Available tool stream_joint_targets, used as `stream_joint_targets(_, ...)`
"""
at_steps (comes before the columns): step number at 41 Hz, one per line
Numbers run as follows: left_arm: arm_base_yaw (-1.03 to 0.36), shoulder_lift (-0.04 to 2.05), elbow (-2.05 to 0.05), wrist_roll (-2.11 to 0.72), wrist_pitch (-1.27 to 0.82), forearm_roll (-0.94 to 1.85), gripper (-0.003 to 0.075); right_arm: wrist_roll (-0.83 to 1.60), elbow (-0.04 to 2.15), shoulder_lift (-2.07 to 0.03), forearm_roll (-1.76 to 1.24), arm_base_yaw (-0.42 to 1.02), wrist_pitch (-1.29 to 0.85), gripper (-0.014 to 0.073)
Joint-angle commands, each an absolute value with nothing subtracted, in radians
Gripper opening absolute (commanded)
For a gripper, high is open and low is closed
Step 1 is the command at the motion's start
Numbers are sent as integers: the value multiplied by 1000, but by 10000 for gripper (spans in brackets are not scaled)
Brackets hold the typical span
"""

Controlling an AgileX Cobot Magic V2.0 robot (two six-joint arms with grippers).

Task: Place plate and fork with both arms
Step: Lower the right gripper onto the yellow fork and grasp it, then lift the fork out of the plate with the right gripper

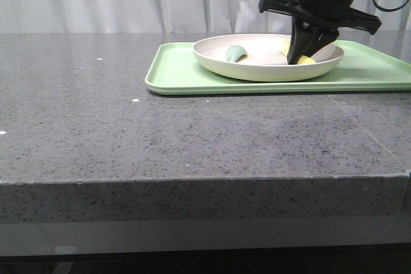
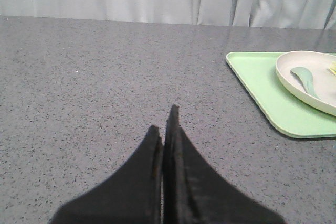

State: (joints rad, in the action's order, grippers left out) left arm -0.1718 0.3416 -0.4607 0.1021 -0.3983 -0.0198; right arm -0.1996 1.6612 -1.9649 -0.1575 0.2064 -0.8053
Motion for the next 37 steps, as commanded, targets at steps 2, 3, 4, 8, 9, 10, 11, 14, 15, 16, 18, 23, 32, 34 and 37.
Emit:
stream_joint_targets(2, -170, 350, -488, 102, -323, -18, -18, -194, 1692, -1912, -153, 206, -780, -12)
stream_joint_targets(3, -170, 350, -488, 102, -323, -18, -18, -194, 1692, -1911, -153, 206, -778, -21)
stream_joint_targets(4, -170, 350, -488, 102, -323, -18, -18, -194, 1692, -1911, -153, 206, -778, -26)
stream_joint_targets(8, -170, 350, -488, 102, -323, -18, -18, -194, 1700, -1902, -153, 205, -779, -29)
stream_joint_targets(9, -170, 350, -488, 102, -323, -18, -18, -194, 1707, -1898, -153, 204, -782, -29)
stream_joint_targets(10, -170, 350, -488, 102, -323, -18, -18, -194, 1714, -1893, -153, 201, -786, -29)
stream_joint_targets(11, -170, 350, -488, 102, -323, -18, -18, -194, 1721, -1888, -153, 199, -792, -29)
stream_joint_targets(14, -170, 350, -488, 102, -323, -18, -18, -194, 1751, -1874, -151, 189, -810, -29)
stream_joint_targets(15, -170, 350, -488, 102, -323, -18, -18, -194, 1760, -1872, -150, 186, -813, -29)
stream_joint_targets(16, -170, 350, -488, 102, -323, -18, -18, -194, 1772, -1866, -149, 180, -819, -29)
stream_joint_targets(18, -170, 350, -488, 102, -323, -18, -18, -194, 1791, -1856, -146, 165, -832, -29)
stream_joint_targets(23, -170, 350, -488, 102, -323, -18, -18, -190, 1820, -1839, -130, 117, -857, -29)
stream_joint_targets(32, -170, 350, -488, 102, -323, -18, -18, -122, 1828, -1857, -97, 40, -900, -29)
stream_joint_targets(34, -170, 350, -488, 102, -323, -18, -18, -115, 1828, -1869, -90, 31, -901, -29)
stream_joint_targets(37, -170, 350, -488, 102, -323, -18, -18, -106, 1828, -1897, -89, 16, -902, -29)
